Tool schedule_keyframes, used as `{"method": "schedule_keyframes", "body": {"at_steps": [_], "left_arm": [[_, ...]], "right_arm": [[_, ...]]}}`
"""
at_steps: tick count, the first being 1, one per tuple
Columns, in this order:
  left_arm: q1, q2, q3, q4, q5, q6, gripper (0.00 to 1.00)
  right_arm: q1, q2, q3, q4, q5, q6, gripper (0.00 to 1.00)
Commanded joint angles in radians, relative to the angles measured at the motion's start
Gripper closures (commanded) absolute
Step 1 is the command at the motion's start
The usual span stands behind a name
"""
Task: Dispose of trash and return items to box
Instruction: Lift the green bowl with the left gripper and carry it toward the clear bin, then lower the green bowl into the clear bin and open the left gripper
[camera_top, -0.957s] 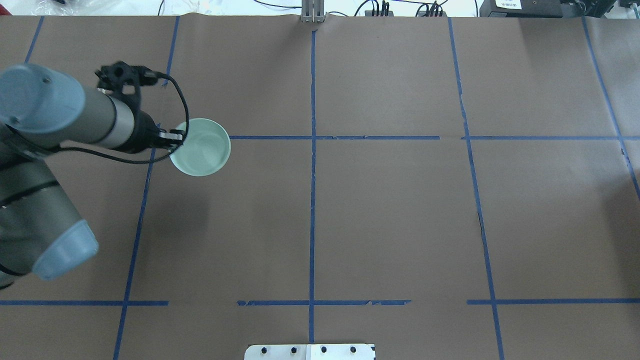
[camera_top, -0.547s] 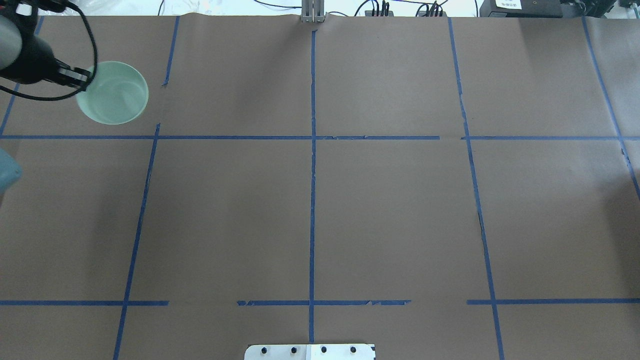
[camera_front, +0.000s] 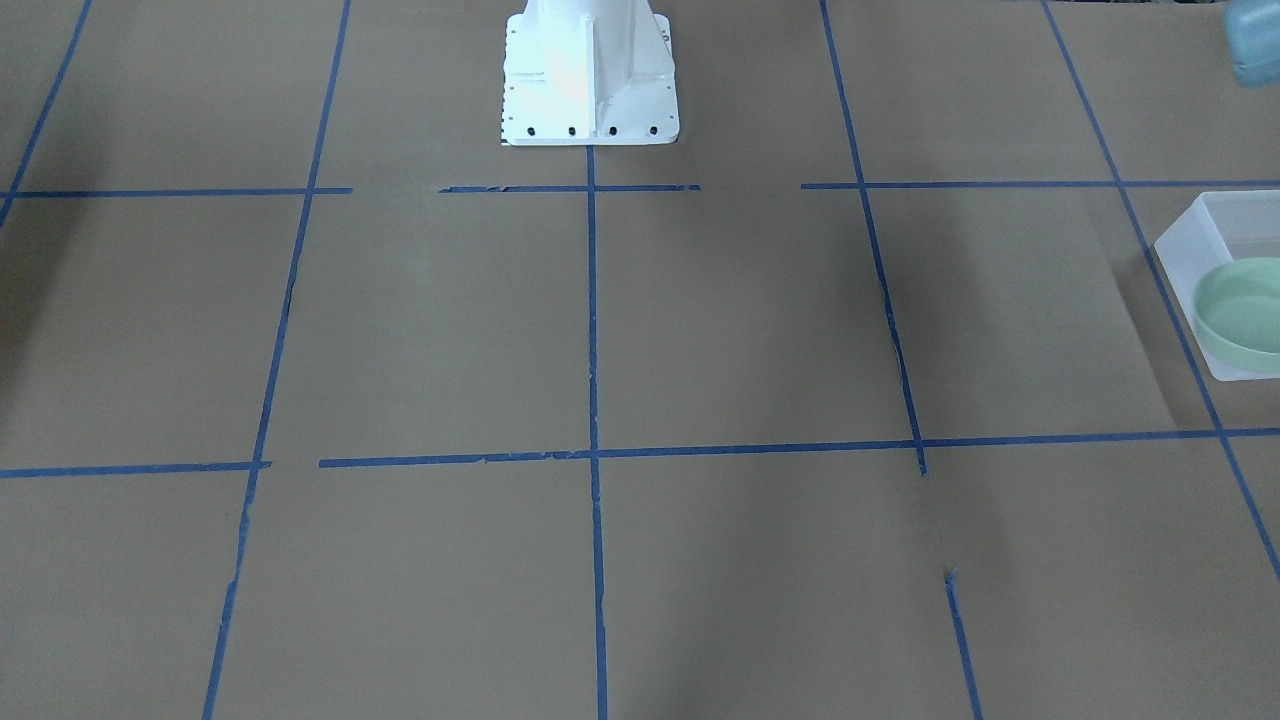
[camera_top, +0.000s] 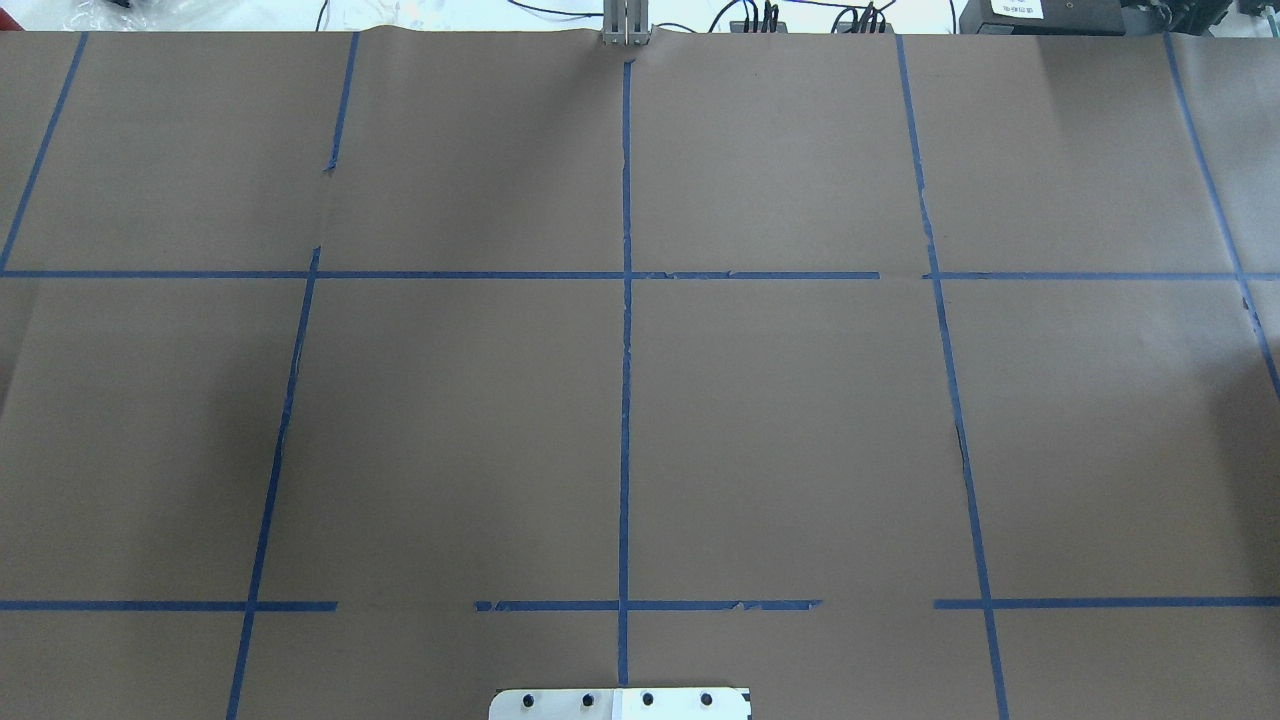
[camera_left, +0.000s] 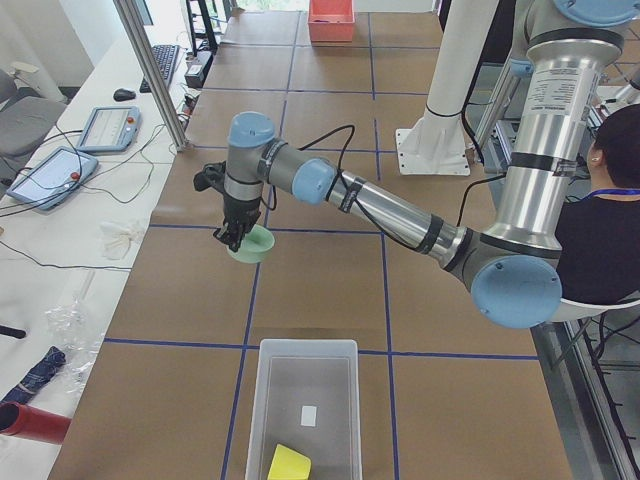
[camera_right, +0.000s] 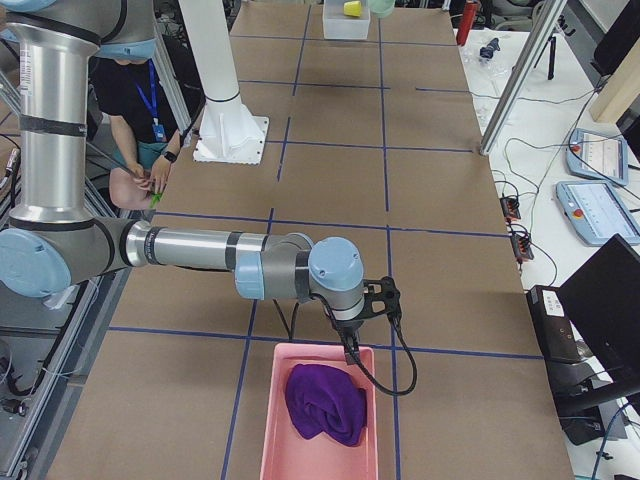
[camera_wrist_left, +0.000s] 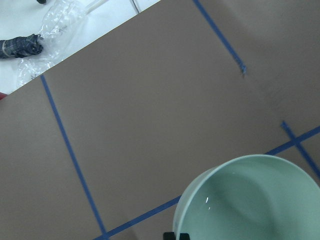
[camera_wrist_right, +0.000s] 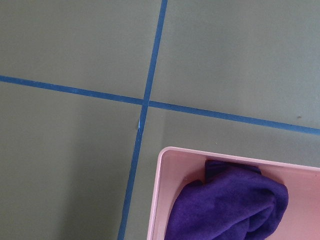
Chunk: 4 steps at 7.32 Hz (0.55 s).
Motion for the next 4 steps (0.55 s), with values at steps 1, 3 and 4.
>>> {"method": "schedule_keyframes", "body": {"at_steps": [1,3,4], "left_arm": [[-0.166,0.034,0.224,-0.088,-0.056,0.228,1.00],[-0.175,0.235,0.295,-0.402,-0.123,0.195,1.00],[-0.175,0.295,0.324,-0.549,-0.125,0.094,1.00]], "right_arm": [[0.000,-0.020,-0.004,0.050,-0.002,0.003,0.00],[0.000,-0.031,-0.004,0.063,0.000,0.005,0.00],[0.000,-0.031,-0.004,0.063,0.000,0.000,0.00]]}}
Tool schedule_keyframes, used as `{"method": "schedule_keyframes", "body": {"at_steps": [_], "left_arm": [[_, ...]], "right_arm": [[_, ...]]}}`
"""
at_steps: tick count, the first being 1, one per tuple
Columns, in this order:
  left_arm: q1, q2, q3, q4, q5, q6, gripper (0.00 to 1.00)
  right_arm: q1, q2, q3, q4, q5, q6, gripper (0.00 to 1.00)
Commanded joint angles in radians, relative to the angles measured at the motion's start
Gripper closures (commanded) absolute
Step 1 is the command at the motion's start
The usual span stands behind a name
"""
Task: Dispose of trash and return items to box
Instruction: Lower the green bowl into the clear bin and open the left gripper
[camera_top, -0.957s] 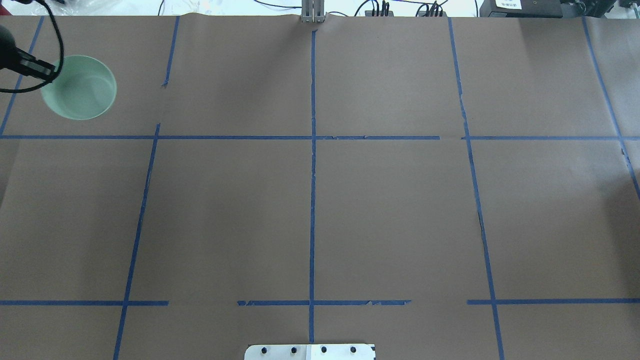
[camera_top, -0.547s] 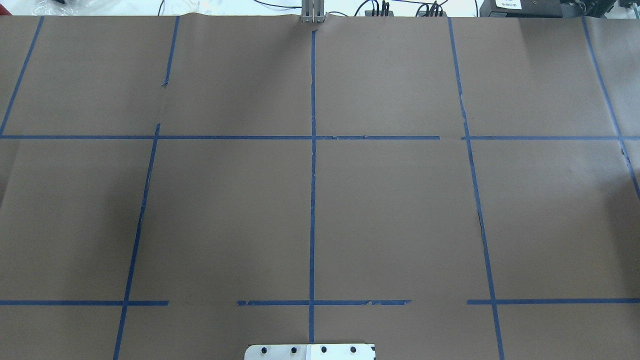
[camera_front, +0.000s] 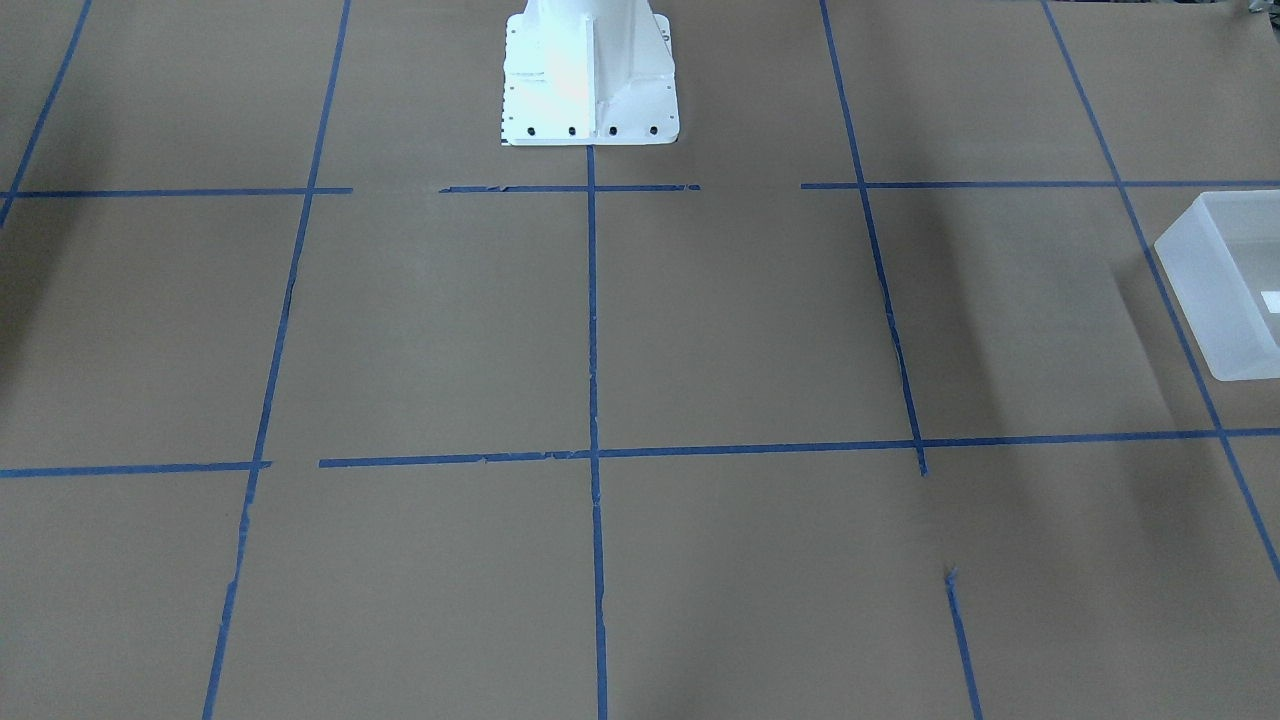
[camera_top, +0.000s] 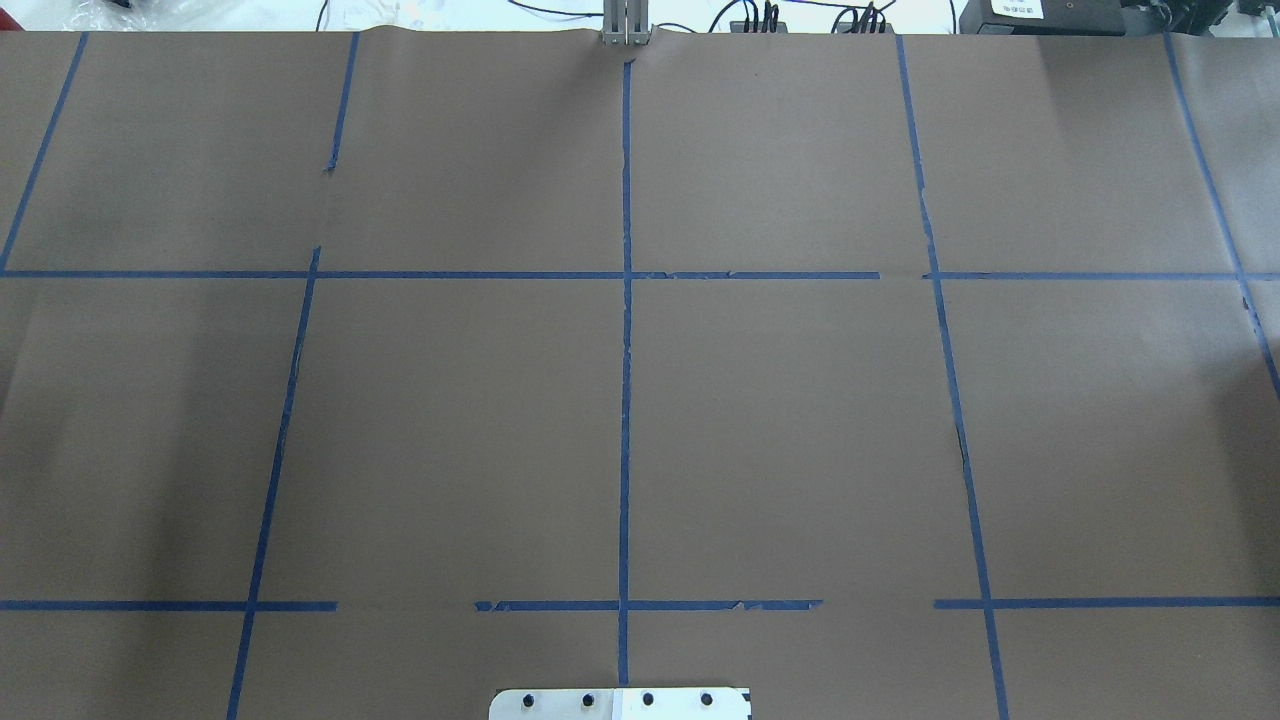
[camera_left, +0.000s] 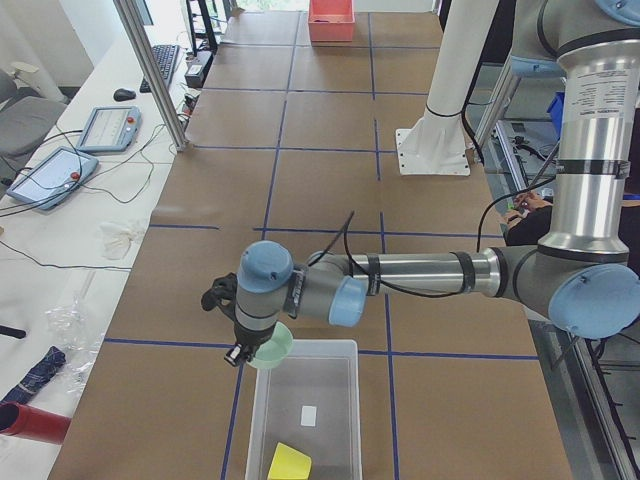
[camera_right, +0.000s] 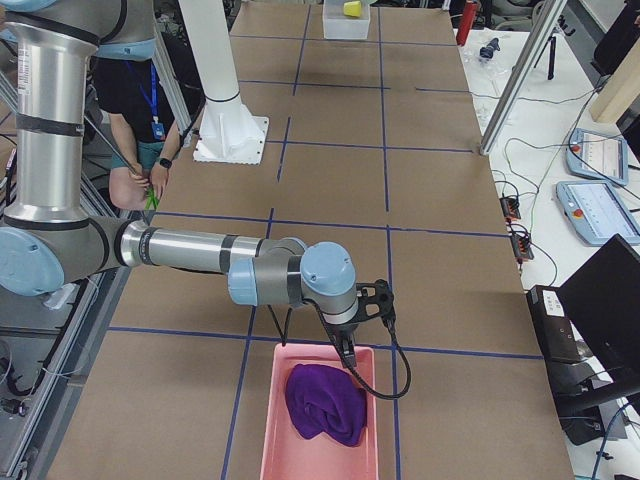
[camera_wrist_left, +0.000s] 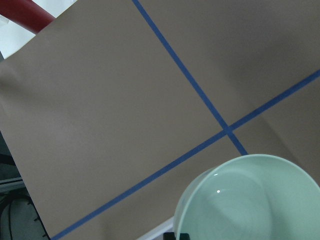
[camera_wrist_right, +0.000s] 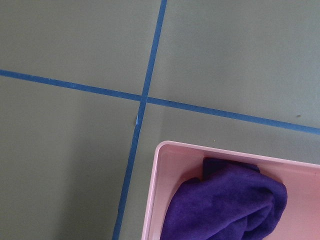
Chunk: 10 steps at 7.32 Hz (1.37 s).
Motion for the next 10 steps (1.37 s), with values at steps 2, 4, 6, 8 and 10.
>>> {"method": "schedule_keyframes", "body": {"at_steps": [2,4,6,8,10], "left_arm": [[0.003,0.130,0.176,-0.457,-0.018,-0.206,1.00],[0.006,0.135,0.176,-0.484,-0.012,-0.197,0.01],[0.008,0.119,0.129,-0.475,-0.009,-0.207,0.00],[0.009,0.057,0.007,-0.275,-0.009,-0.211,0.00],[0.011,-0.040,-0.167,0.030,-0.008,-0.212,0.00]], "right_arm": [[0.000,-0.002,0.000,0.004,-0.001,-0.004,0.00],[0.000,-0.002,0.000,0.006,-0.001,-0.004,0.00],[0.000,-0.002,0.001,0.010,-0.001,0.000,0.00],[0.000,-0.002,0.003,0.010,0.000,0.006,0.00],[0.000,-0.002,0.024,0.010,0.005,0.038,0.00]]}}
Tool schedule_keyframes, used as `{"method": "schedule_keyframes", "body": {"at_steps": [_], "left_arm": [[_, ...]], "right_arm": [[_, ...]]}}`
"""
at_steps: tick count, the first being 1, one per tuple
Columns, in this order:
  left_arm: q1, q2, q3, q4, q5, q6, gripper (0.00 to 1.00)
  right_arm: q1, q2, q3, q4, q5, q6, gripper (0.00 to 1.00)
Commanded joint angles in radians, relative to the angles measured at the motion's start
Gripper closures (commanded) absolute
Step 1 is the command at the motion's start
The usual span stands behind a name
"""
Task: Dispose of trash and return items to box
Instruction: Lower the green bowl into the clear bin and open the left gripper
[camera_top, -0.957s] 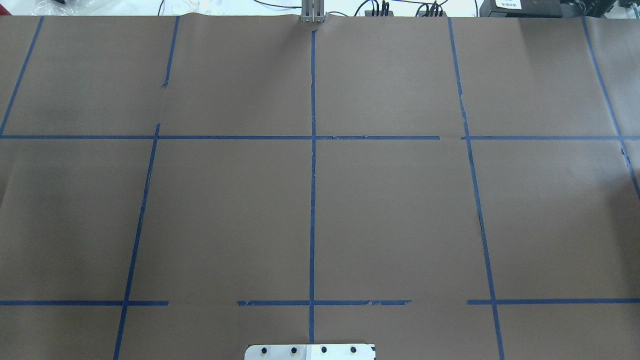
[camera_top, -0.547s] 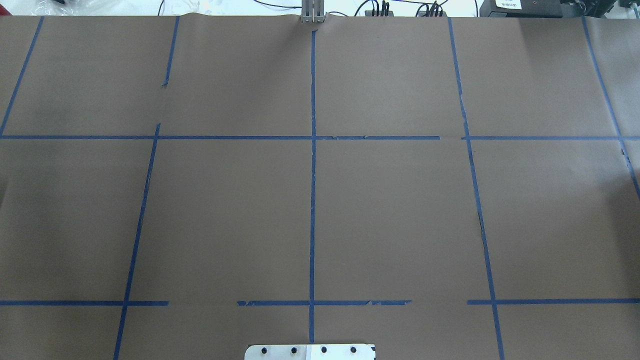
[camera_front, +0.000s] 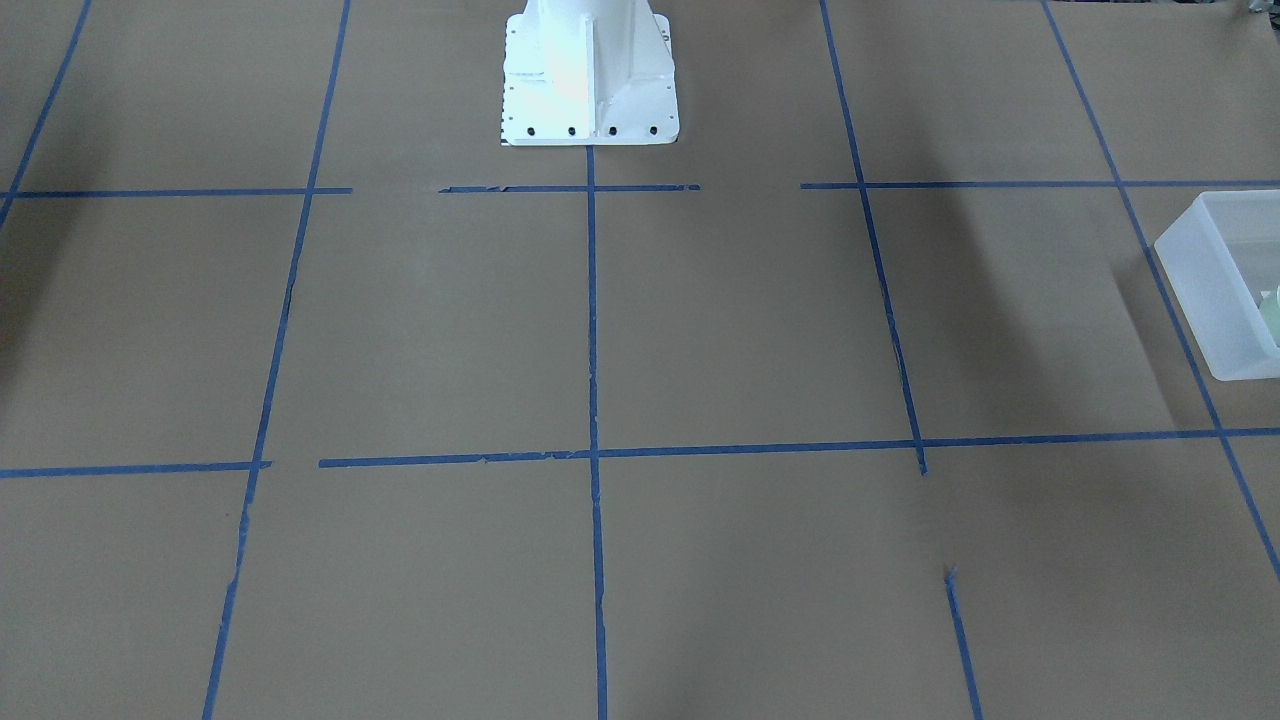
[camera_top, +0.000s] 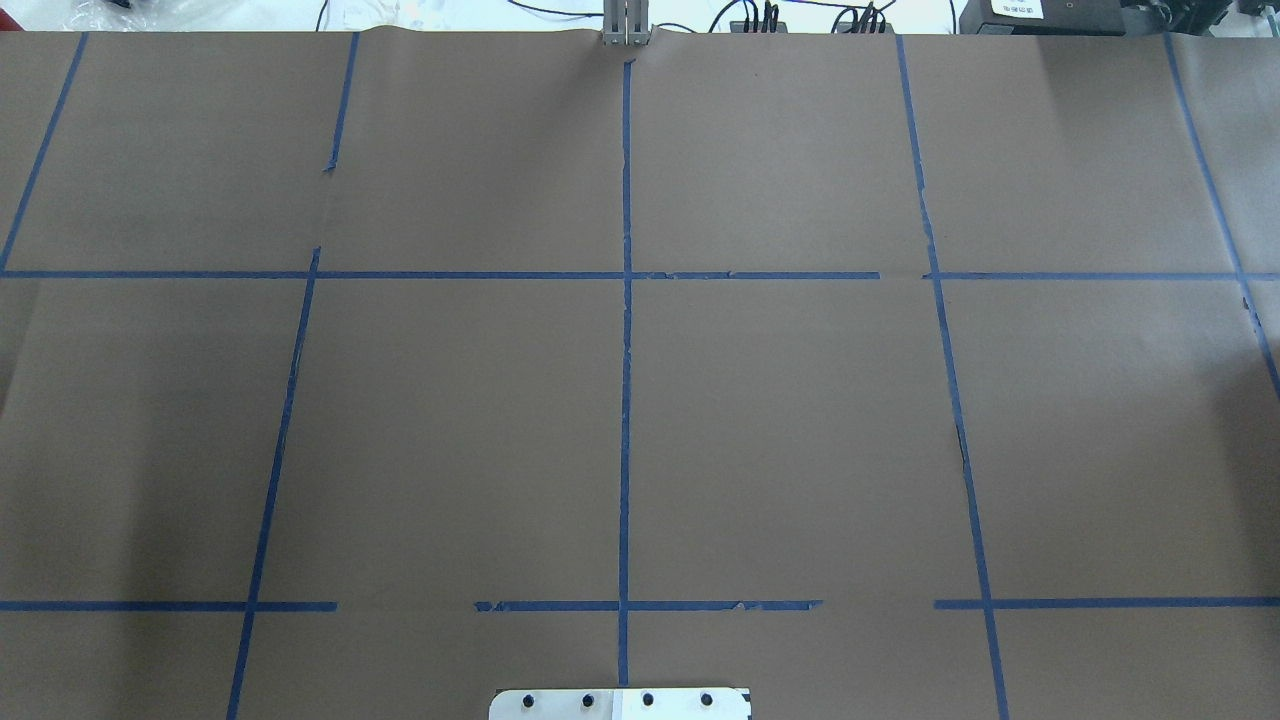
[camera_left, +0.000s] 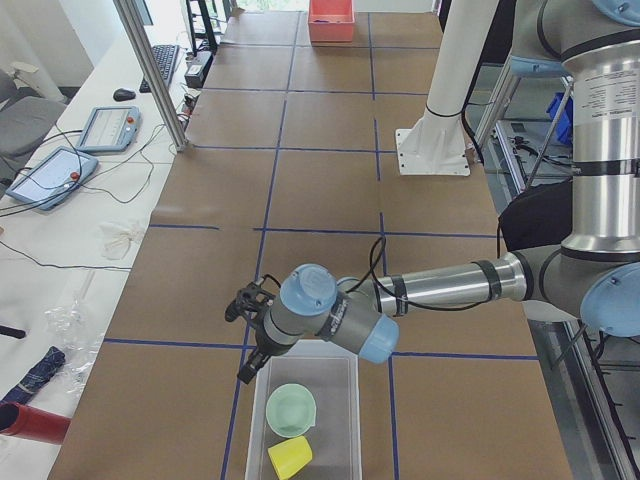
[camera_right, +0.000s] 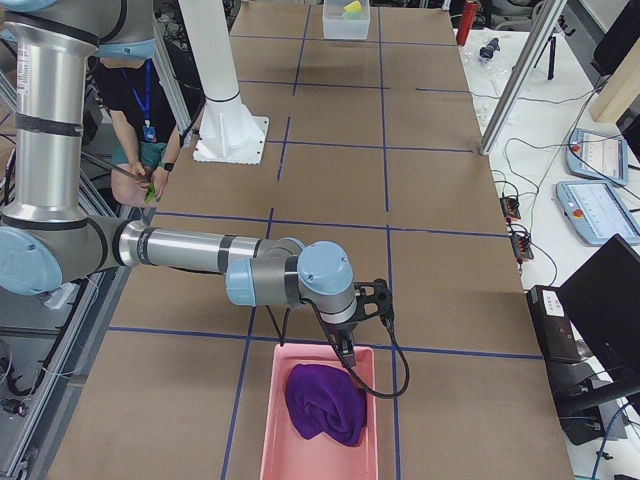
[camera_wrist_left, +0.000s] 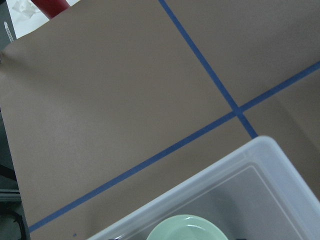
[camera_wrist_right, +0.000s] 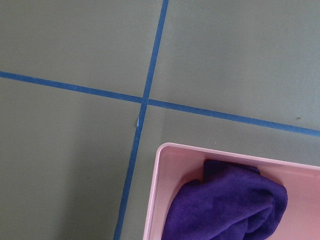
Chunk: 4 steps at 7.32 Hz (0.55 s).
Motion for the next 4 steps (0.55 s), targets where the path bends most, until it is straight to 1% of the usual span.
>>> {"method": "schedule_keyframes", "body": {"at_steps": [1,2,3,4], "left_arm": [[0.010,-0.094,-0.174,0.300,0.003,-0.041,0.00],[0.083,-0.093,-0.211,0.321,0.003,-0.181,0.00],[0.101,-0.066,-0.196,0.308,-0.009,-0.196,0.00],[0.104,-0.020,-0.108,0.308,-0.043,-0.196,0.00]], "right_arm": [[-0.003,0.000,0.038,-0.005,0.002,0.061,0.00],[-0.027,0.000,0.050,-0.005,0.002,0.093,0.00],[-0.058,0.000,0.053,-0.002,0.001,0.130,0.00],[-0.058,0.000,0.052,0.000,0.001,0.117,0.00]]}}
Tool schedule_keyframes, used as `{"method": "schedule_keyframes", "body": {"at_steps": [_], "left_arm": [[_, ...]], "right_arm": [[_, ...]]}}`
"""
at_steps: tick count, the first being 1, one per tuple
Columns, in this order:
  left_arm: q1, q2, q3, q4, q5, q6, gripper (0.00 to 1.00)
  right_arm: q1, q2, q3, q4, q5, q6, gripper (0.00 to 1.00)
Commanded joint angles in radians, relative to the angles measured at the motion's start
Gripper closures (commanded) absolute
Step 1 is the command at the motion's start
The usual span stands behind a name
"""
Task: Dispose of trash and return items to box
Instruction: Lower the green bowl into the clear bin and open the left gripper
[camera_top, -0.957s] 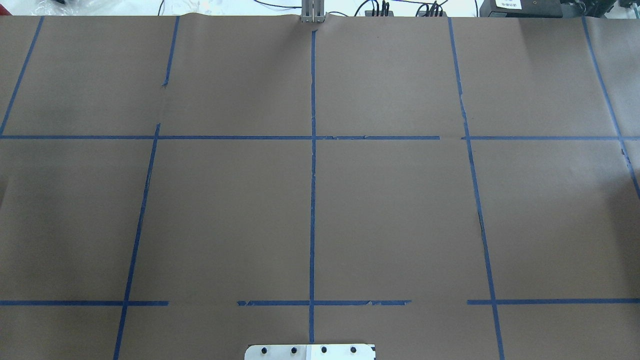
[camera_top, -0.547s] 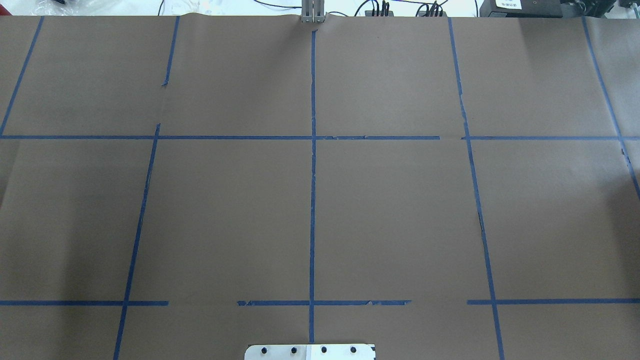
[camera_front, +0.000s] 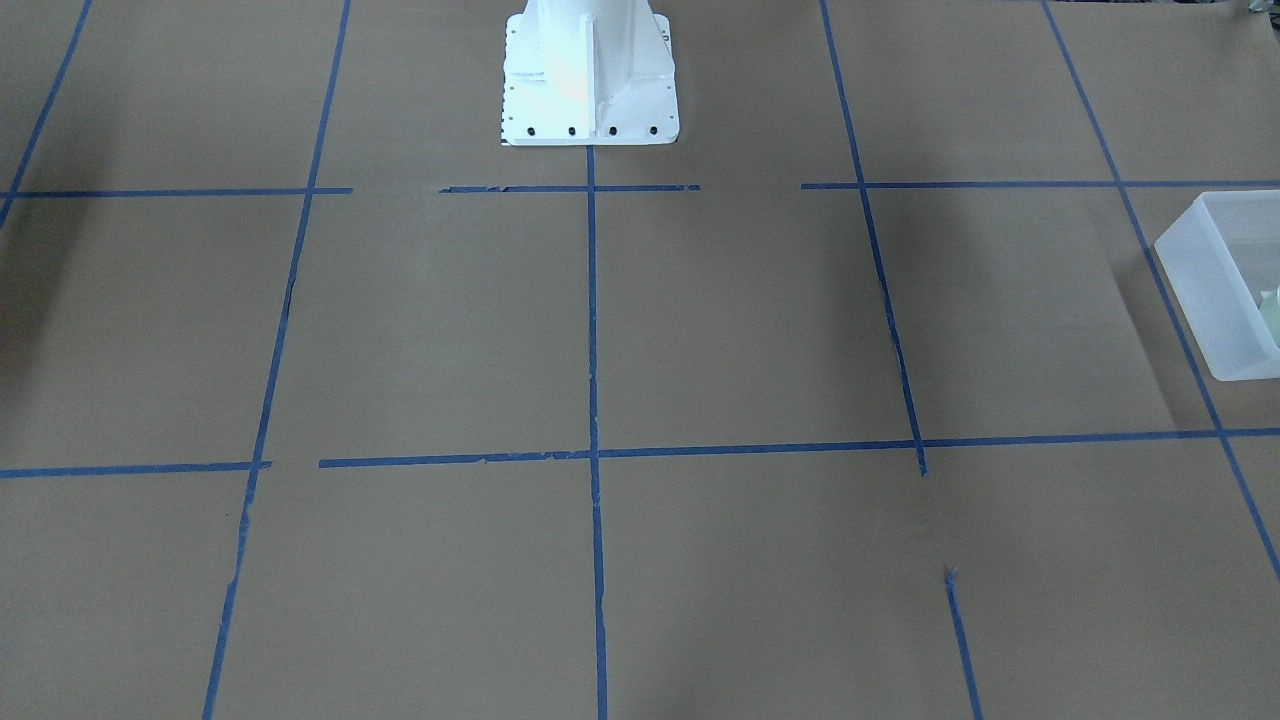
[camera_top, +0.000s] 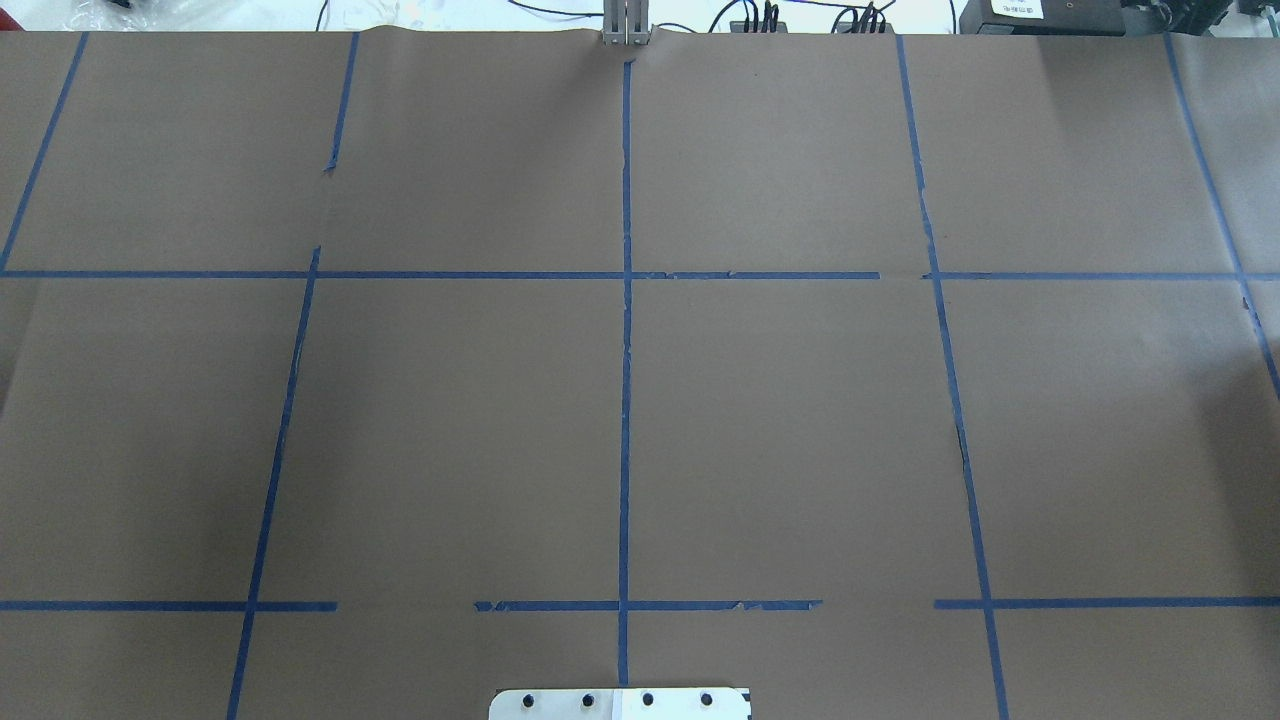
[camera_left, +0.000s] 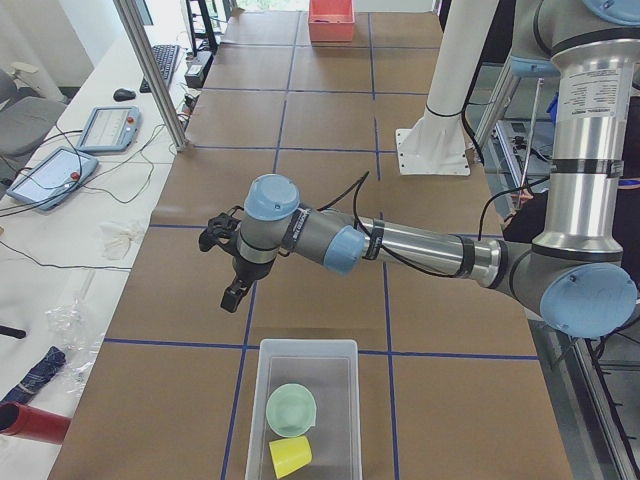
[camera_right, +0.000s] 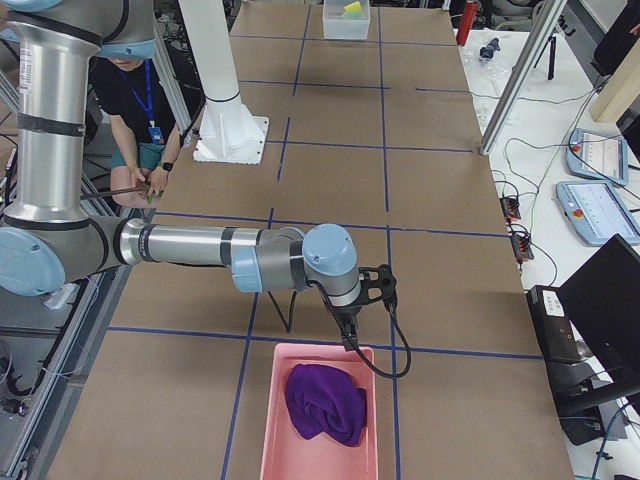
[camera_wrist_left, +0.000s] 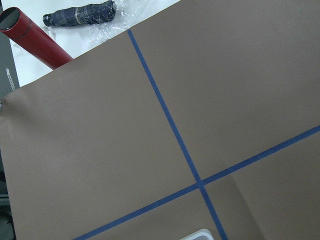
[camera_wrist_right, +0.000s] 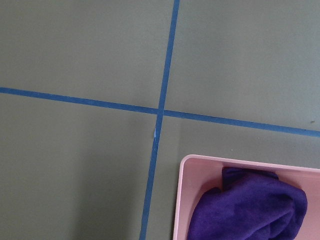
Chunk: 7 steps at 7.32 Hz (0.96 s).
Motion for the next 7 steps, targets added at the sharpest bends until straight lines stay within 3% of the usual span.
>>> {"method": "schedule_keyframes", "body": {"at_steps": [1,3,5,7], "left_arm": [[0.012,0.084,0.112,0.001,-0.084,-0.017,0.00],[0.009,0.158,0.062,-0.003,-0.117,0.114,0.00],[0.015,0.127,0.042,0.213,-0.088,0.119,0.00],[-0.003,0.117,0.001,0.216,-0.087,0.123,0.00]], "right_arm": [[-0.014,0.000,0.003,-0.002,-0.004,0.010,0.00],[-0.051,-0.047,-0.013,-0.021,-0.017,0.010,0.00],[-0.051,-0.077,-0.019,-0.022,-0.004,0.024,0.00],[-0.051,-0.115,-0.019,0.042,-0.010,0.009,0.00]]}}
